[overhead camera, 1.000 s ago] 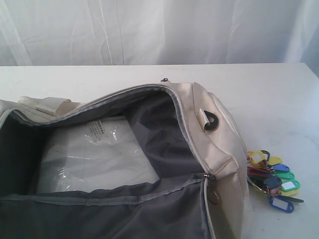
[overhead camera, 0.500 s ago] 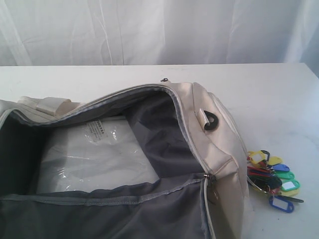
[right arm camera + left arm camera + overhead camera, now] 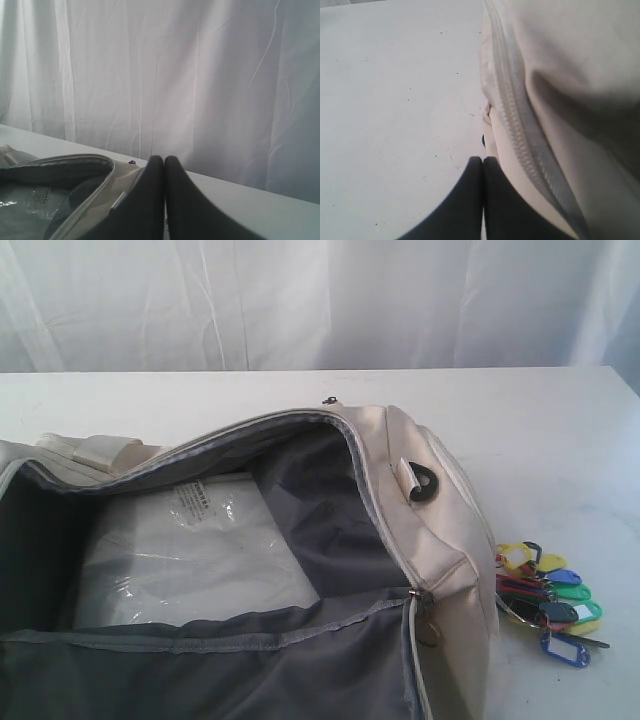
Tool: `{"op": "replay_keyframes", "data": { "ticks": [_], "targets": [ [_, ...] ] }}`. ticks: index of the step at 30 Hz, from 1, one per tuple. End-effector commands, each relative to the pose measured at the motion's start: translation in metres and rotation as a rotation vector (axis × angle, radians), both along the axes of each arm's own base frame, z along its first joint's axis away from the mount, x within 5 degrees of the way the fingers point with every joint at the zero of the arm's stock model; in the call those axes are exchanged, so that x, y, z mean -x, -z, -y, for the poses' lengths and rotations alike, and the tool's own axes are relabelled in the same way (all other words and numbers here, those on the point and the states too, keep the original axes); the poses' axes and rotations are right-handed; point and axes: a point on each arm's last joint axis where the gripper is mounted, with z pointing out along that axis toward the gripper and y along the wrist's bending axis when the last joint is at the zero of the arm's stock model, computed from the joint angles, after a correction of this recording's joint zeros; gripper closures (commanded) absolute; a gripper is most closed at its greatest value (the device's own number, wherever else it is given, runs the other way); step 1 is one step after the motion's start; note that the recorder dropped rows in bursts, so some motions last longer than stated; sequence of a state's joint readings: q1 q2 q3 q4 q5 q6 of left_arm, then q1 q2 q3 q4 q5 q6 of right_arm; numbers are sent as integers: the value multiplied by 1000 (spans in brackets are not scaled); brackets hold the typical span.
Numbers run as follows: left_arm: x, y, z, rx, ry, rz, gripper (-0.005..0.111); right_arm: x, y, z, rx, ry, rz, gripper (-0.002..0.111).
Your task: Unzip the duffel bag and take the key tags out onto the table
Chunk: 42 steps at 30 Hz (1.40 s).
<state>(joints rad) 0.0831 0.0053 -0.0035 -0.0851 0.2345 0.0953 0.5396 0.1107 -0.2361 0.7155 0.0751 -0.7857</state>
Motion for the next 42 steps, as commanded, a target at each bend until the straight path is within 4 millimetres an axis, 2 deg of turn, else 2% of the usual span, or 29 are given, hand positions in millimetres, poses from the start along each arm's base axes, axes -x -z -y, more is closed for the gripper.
{"op": "replay_keyframes", "data": {
  "ticks": [1,22,29,32,39,42],
  "targets": [
    [0,1,1,12,6,-1,107,0,2,0,1,4,0,108],
    [0,1,1,11,6,1,107,0,2,0,1,4,0,108],
    [0,1,1,11,6,1,107,3,1,9,37,145,70,108],
    [0,1,1,11,6,1,107,3,16,11,73,221,33,108],
    [0,1,1,11,6,1,107,-10,74,16,135,408,-184,108],
    [0,1,1,11,6,1,107,-11,84,18,113,440,-218,108]
  ]
}}
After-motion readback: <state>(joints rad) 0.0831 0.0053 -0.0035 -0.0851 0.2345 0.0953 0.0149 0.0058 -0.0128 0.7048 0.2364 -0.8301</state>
